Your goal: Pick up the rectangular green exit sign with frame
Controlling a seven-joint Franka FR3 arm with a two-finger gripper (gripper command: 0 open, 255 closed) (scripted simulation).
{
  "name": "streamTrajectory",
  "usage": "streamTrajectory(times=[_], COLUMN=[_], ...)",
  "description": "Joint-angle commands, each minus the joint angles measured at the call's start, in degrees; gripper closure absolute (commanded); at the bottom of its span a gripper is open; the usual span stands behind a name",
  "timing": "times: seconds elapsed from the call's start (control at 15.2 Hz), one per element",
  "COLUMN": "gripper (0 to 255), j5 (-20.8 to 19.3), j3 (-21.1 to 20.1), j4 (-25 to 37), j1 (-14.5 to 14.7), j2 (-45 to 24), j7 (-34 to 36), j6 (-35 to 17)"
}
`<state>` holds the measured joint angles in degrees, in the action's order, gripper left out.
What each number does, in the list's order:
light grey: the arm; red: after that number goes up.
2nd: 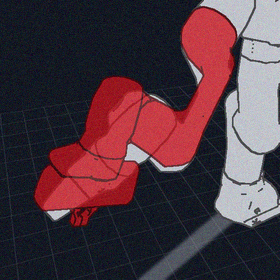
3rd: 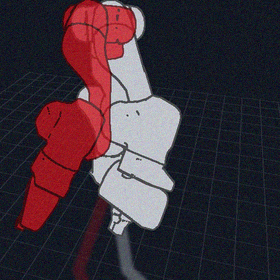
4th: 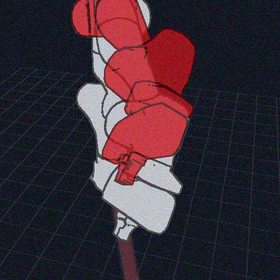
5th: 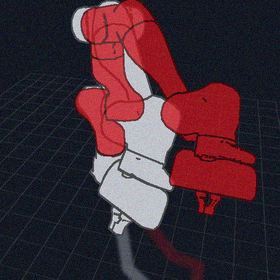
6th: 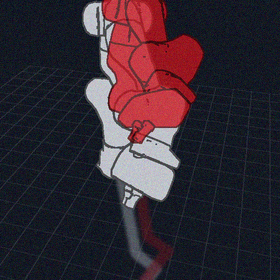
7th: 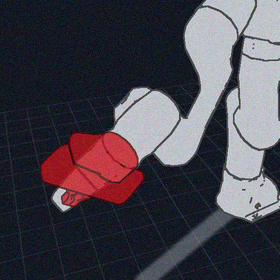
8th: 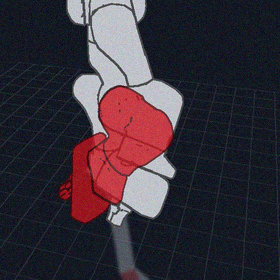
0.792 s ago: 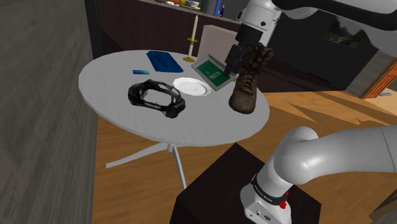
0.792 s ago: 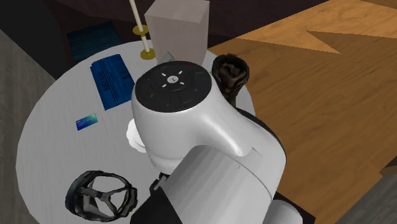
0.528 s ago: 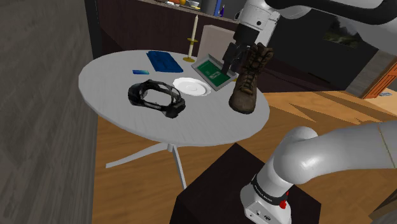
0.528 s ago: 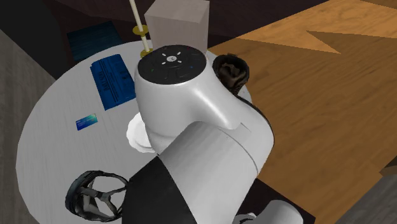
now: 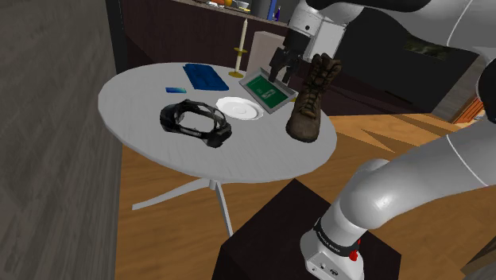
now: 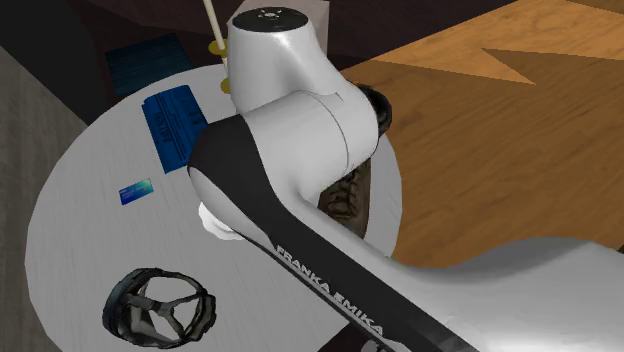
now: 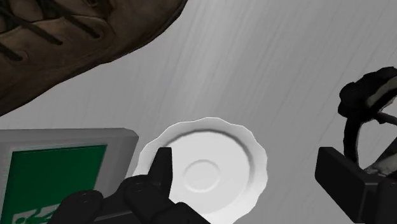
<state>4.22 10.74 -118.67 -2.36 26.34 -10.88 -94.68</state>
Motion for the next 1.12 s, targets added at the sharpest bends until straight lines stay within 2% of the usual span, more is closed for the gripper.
streamTrajectory(times=[0.0, 0.59, 1.06], gripper=[0, 0, 0], j5=[0.68, 6.7, 14.67], j3=[1.71, 9.33, 13.53], j4=[3.41, 19.86, 36.93], j1=[-0.49, -3.65, -9.29], j2=[-4.04, -22.69, -39.26], j7=[-0.62, -4.7, -7.54], j6=[-0.18, 0.92, 5.63])
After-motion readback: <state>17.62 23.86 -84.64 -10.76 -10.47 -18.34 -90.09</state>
